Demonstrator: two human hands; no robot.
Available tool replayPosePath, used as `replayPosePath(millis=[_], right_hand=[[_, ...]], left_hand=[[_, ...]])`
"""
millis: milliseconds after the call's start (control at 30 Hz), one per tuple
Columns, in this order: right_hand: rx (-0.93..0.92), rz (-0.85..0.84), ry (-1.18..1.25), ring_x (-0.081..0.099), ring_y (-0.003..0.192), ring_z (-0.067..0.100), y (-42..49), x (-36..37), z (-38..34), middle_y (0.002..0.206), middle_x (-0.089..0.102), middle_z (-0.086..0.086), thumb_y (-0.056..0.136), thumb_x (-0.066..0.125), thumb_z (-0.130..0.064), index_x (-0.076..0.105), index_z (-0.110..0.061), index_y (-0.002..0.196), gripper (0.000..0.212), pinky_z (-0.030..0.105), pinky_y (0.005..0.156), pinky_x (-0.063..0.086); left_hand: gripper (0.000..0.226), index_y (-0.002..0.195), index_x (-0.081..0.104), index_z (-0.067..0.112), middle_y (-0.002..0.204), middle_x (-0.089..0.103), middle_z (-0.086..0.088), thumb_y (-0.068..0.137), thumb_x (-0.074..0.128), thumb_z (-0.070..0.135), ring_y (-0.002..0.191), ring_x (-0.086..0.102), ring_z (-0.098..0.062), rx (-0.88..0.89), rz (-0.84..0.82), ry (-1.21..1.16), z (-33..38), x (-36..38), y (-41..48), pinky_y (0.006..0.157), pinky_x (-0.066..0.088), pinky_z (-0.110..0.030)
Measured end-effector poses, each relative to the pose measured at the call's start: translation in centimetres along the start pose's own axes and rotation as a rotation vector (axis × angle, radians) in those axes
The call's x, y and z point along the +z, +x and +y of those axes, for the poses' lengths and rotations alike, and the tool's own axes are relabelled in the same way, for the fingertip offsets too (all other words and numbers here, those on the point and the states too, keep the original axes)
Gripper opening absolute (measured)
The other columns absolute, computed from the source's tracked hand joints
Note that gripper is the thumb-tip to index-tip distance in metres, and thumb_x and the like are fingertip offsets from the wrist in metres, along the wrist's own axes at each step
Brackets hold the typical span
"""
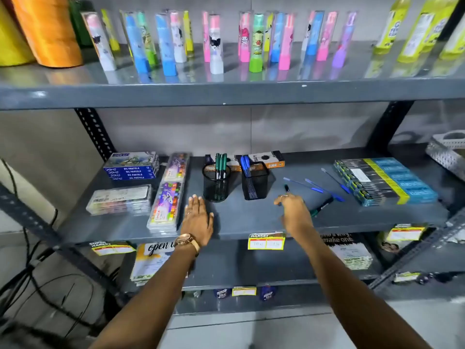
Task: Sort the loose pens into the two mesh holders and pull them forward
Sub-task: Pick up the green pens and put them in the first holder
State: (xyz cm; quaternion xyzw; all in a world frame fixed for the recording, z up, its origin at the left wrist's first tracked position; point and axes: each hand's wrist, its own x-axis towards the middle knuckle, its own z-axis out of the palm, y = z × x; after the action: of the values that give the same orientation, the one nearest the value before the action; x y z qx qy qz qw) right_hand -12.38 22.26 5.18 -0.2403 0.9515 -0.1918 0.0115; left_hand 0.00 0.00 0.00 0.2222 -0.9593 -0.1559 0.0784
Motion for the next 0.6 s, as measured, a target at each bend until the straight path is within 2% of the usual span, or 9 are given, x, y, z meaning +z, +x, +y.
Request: replayPosePath(millis=[67,167,267,367,467,533,600], right_hand=[[0.018,-0.186,-0.033,0.049,0.124,0.03,1.1,-0.4,0.6,0.131,0.057,0.016,0.082,0.049,0.015,0.061,-0.004,0.122,0.046,0.036,0.104,0.044],[-0.062,-0.314,-0.119,0.049,0.122,0.033,2.9,-1.1,1.7,0.131,0.054,0.02,0.089,0.048,0.002,0.062,-0.001,0.118,0.032,0.04,0.104,0.042],[-0.194,-0.407,-0.253,0.048,0.125,0.034,3.8,-1.6,2.8,0.133,0.054,0.02,0.094,0.044,-0.002,0.061,-0.004,0.121,0.032,0.043,0.107,0.039],[-0.355,-0.497,-0.301,0.049,0.129,0.033,5.6,-1.9,4.2,0.137,0.053,0.014,0.089,0.05,0.006,0.063,-0.01,0.122,0.039,0.044,0.109,0.038],[-0.397,-0.563,-0.376,0.046,0.133,0.031,6.6,-2.0,4.3,0.146,0.046,0.011,0.091,0.05,-0.003,0.062,-0.014,0.124,0.037,0.041,0.111,0.038],[-0.399,-0.592,-0.419,0.042,0.136,0.03,7.1,-2.1,3.9,0.151,0.04,0.01,0.092,0.05,-0.004,0.062,-0.013,0.126,0.037,0.039,0.113,0.036],[-0.406,-0.583,-0.416,0.041,0.138,0.027,7.1,-2.3,3.4,0.149,0.043,0.012,0.091,0.051,0.0,0.062,-0.01,0.125,0.037,0.036,0.115,0.032]], left_hand=[[0.062,0.142,0.001,-0.003,0.154,-0.001,-0.023,0.098,0.027,0.031,0.143,-0.003,-0.031,-0.04,-0.037,0.025,-0.5,0.1,0.5,0.116,-0.004,-0.035],[0.064,0.143,0.002,-0.002,0.155,0.001,-0.022,0.097,0.024,0.038,0.143,-0.002,-0.029,-0.059,-0.079,0.027,-1.4,0.9,1.3,0.116,-0.005,-0.034],[0.074,0.143,0.006,-0.001,0.155,0.005,-0.02,0.088,0.013,0.048,0.144,0.0,-0.027,-0.042,-0.058,0.013,-1.8,1.4,1.6,0.115,-0.006,-0.033],[0.077,0.144,0.005,0.002,0.155,0.005,-0.017,0.085,0.006,0.052,0.144,-0.001,-0.024,-0.049,-0.037,0.045,-2.1,2.2,1.7,0.115,-0.009,-0.033],[0.087,0.144,0.004,0.003,0.155,0.003,-0.016,0.076,-0.006,0.056,0.144,-0.001,-0.023,-0.072,-0.036,0.086,-2.2,2.5,1.8,0.116,-0.008,-0.034],[0.087,0.144,0.003,0.002,0.155,0.004,-0.016,0.074,-0.005,0.053,0.144,0.0,-0.024,-0.076,-0.041,0.104,-2.1,2.6,1.9,0.117,-0.004,-0.036],[0.08,0.144,0.006,0.003,0.156,0.006,-0.017,0.078,0.006,0.047,0.144,0.004,-0.026,-0.095,-0.053,0.102,-1.9,2.4,2.1,0.118,0.001,-0.037]])
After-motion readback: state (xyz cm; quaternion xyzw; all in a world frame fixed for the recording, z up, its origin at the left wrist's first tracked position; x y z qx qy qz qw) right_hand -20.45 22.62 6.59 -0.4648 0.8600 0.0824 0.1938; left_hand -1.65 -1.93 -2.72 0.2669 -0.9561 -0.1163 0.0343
